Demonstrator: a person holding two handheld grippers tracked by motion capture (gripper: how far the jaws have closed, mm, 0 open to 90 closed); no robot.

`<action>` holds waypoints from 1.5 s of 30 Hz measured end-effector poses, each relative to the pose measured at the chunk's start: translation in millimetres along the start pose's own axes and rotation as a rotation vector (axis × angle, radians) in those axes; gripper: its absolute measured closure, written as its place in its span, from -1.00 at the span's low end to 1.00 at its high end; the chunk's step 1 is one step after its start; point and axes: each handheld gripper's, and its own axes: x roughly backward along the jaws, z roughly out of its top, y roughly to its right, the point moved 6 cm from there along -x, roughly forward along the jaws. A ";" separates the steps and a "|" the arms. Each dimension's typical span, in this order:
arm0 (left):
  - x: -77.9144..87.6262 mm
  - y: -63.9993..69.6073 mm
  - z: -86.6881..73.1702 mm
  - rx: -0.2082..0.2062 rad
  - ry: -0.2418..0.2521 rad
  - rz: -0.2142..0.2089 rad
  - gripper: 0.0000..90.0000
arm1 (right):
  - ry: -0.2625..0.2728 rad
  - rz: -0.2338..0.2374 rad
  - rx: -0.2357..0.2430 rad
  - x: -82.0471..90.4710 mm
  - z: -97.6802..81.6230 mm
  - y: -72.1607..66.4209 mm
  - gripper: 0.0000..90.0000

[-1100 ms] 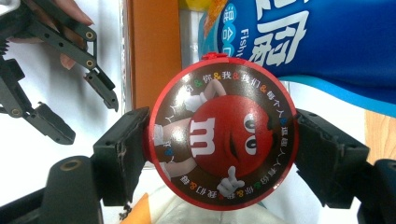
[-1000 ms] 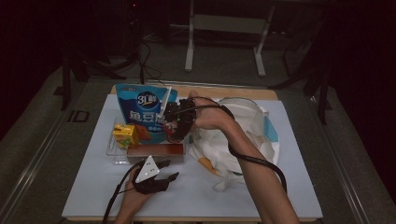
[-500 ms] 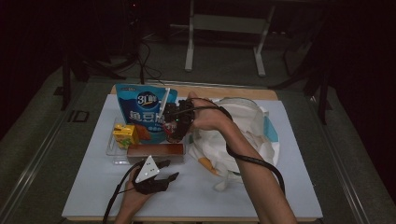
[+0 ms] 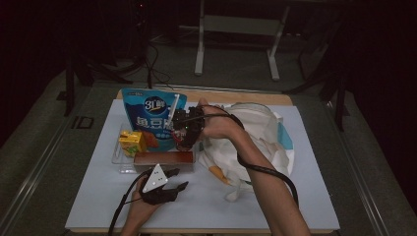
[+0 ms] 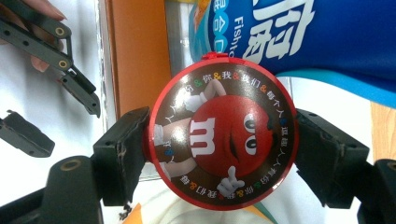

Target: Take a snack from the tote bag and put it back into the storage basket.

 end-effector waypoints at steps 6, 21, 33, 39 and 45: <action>0.1 -0.1 0.0 -0.002 -0.001 0.000 -0.02 | -0.010 -0.004 -0.006 -3.0 -0.5 -0.2 -0.47; 0.1 0.1 0.0 -0.002 0.000 0.001 -0.02 | -0.020 -0.029 -0.009 -9.7 -2.5 1.1 -0.47; 0.2 0.2 0.0 -0.003 0.000 0.000 -0.02 | -0.029 -0.057 -0.002 -15.0 -2.4 2.0 -0.47; 0.3 0.1 0.0 -0.003 0.001 0.000 -0.02 | -0.027 -0.023 -0.011 -16.1 -2.0 -0.8 -0.47; 0.4 0.3 0.0 -0.003 0.002 0.000 -0.02 | -0.019 -0.047 -0.009 -16.8 -0.6 1.2 -0.47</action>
